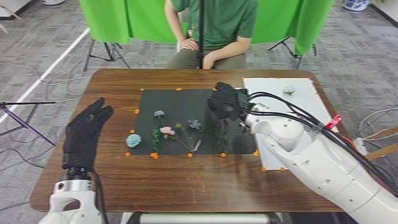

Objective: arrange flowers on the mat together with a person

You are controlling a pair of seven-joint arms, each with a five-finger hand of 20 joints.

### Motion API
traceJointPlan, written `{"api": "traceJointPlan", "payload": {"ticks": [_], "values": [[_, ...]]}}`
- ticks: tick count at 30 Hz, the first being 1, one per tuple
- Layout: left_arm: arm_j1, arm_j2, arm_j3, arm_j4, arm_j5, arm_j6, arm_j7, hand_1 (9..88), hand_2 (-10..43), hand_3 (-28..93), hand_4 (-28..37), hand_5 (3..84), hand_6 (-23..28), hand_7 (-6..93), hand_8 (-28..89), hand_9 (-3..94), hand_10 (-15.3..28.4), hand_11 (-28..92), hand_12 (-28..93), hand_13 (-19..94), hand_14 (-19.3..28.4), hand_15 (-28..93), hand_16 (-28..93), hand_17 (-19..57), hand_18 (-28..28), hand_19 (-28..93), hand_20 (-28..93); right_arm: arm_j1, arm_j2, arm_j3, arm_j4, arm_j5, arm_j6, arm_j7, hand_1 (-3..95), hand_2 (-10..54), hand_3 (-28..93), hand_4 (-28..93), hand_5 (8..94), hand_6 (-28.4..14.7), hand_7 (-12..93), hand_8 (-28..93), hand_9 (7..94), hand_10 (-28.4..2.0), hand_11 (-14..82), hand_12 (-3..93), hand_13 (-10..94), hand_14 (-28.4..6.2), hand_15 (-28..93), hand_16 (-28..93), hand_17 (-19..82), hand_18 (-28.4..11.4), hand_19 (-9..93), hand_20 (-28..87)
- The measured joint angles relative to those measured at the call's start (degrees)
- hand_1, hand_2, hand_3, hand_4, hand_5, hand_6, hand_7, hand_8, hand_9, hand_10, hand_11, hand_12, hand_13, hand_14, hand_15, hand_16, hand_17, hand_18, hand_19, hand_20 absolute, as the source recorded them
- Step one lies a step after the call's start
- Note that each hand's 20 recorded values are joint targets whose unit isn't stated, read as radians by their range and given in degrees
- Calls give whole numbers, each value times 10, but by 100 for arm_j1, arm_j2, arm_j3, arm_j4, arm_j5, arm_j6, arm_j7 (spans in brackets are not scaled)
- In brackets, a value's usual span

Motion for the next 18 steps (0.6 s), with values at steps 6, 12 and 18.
{"api": "traceJointPlan", "payload": {"ticks": [6,12,18], "values": [[-2,0,0,1,0,-1,0,313,-73,641,-164,458,37,93,-51,450,124,158,149,352,146,100,0,87,91,22,171,-23,1,34,4,-50,-36,-74,469,-95,732,-283,695,54,198,-70,757,-87,130,161,706,-65,268,306,364,-77,-10,445],[-7,2,-2,2,0,-8,1,313,-73,642,-164,458,36,93,-51,450,124,158,149,351,146,99,0,86,91,22,171,-43,32,26,-12,-76,-91,-68,422,-95,780,-283,651,63,196,-147,733,-101,111,151,691,-71,272,293,355,-82,-8,440],[-6,2,-7,2,0,-13,1,312,-75,645,-164,457,32,95,-51,449,124,157,150,353,147,100,0,81,95,20,169,-96,47,112,-20,-62,-212,-183,394,-95,784,-283,625,81,210,-160,705,-102,96,134,673,-79,268,292,346,-93,6,441]]}}
